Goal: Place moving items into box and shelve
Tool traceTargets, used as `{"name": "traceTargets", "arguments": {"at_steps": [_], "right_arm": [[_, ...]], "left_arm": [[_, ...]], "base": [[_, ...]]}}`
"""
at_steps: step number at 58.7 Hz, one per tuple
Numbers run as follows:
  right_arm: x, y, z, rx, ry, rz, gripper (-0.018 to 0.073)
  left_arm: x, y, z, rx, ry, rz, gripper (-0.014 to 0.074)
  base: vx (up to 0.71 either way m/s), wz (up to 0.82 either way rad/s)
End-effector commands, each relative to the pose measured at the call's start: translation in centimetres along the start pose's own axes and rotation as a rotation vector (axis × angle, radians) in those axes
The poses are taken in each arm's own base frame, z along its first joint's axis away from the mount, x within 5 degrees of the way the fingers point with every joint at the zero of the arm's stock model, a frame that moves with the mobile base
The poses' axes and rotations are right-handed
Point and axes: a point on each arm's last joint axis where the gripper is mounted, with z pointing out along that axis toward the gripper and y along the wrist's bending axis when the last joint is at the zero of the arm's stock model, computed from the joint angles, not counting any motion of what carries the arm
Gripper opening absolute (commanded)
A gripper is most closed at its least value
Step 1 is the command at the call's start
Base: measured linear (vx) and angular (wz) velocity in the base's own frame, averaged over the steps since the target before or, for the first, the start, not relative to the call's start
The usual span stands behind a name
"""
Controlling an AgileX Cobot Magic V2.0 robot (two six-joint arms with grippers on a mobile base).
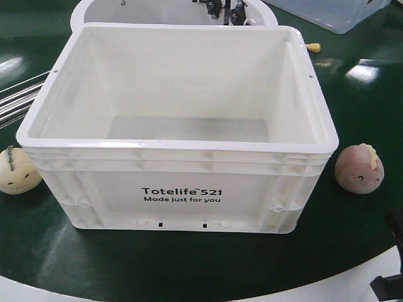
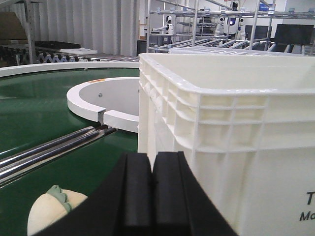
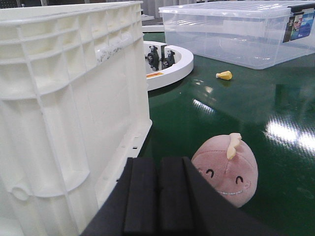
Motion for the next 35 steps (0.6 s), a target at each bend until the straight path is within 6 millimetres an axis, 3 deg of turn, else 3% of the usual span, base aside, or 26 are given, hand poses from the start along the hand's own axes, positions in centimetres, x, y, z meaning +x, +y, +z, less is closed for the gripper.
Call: {"name": "traceTargets", "arguments": {"at_steps": [1, 35], "right_arm": [[-1.86, 0.13, -0.4, -0.008, -0.131, -0.015, -0.0009], [-1.84, 0.13, -0.4, -0.007, -0.129, -0.015, -0.0009]], "left_arm": [[-1.91, -0.16, -0.39, 0.016, -0.134, -0.013, -0.0006], [-1.91, -0.16, -0.39, 0.016, -0.134, -0.013, -0.0006]], "base": [[0.0, 0.0], [0.0, 0.0]]}}
